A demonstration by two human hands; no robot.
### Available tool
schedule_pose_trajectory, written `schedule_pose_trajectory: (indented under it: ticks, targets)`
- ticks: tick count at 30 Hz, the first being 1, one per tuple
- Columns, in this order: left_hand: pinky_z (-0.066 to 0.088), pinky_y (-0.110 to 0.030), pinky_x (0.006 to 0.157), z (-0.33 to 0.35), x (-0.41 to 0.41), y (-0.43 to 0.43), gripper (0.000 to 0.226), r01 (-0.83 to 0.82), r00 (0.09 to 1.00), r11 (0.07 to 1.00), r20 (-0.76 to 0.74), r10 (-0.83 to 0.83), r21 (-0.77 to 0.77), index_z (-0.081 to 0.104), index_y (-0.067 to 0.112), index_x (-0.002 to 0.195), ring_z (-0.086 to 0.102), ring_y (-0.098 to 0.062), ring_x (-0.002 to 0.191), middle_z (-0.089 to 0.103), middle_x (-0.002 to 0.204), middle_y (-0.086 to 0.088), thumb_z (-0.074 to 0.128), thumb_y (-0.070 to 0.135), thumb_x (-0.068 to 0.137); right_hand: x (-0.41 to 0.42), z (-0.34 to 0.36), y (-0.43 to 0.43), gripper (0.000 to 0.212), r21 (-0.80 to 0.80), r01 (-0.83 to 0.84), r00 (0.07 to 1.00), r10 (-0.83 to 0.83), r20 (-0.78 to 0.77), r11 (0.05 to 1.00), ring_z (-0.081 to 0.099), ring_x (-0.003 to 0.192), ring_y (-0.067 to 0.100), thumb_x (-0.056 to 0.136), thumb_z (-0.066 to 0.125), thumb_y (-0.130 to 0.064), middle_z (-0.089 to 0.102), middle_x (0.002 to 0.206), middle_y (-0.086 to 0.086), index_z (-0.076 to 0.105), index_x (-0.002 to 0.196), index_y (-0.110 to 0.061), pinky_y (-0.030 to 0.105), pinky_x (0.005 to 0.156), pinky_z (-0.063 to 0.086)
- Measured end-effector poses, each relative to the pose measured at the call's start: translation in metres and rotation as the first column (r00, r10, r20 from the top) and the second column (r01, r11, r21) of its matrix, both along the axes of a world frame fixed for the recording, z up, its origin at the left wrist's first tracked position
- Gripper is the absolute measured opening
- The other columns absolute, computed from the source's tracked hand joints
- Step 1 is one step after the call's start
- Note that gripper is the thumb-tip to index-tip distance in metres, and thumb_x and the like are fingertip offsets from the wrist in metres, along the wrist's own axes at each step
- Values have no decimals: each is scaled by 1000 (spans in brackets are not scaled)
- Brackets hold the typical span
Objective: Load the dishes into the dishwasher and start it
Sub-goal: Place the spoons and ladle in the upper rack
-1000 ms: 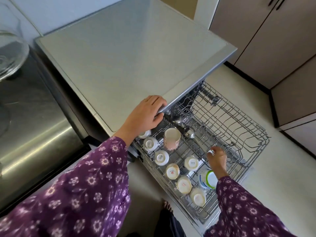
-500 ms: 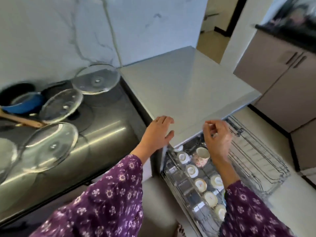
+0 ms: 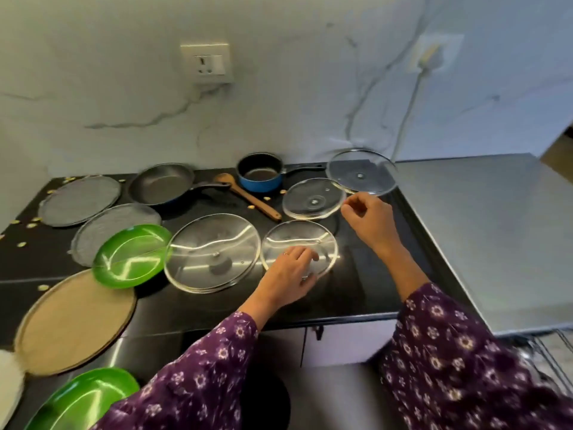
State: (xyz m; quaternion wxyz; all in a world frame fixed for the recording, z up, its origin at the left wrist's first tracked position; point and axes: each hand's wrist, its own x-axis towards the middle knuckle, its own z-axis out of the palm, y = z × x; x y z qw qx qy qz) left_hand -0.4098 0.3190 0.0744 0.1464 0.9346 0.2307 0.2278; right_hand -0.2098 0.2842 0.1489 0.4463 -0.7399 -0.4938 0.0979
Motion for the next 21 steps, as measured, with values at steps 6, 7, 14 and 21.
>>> schedule_pose_trajectory:
  ticks: [6, 7, 14, 21]
  targets:
    - [40, -26, 93, -32, -63, 18, 26, 153, 978, 988, -145, -151, 4, 59, 10, 105, 55, -21, 97, 60, 104, -5, 62, 20, 81, -57, -18, 104, 11, -253, -166, 980, 188, 65, 953, 59, 82, 16, 82, 62, -16, 68, 88, 6, 68, 90, -10, 28, 77, 46]
    - [37, -24, 93, -36, -68, 20, 26, 171, 976, 985, -139, -169, 4, 60, 10, 105, 55, -20, 99, 59, 106, -6, 63, 19, 81, -64, -22, 118, 13, -292, -183, 976, 210, 65, 939, 59, 84, 16, 82, 62, -16, 68, 90, 6, 68, 92, -10, 25, 74, 43]
    - [40, -29, 93, -73, -87, 34, 33, 185, 977, 983, -111, -182, 8, 56, 11, 112, 50, -22, 104, 54, 114, -7, 58, 31, 86, -84, -56, 190, 24, -455, -189, 961, 259, 96, 870, 57, 103, 25, 85, 58, -13, 64, 106, 12, 62, 107, -3, 28, 82, 41]
    - [39, -29, 85, -87, -88, 43, 18, 176, 983, 984, -54, -177, -36, 57, 11, 95, 50, -21, 91, 54, 103, -4, 56, 28, 90, -90, -88, 226, 41, -548, -169, 929, 318, 190, 820, 50, 113, 31, 88, 58, -19, 57, 118, 17, 51, 126, -4, 39, 92, 42]
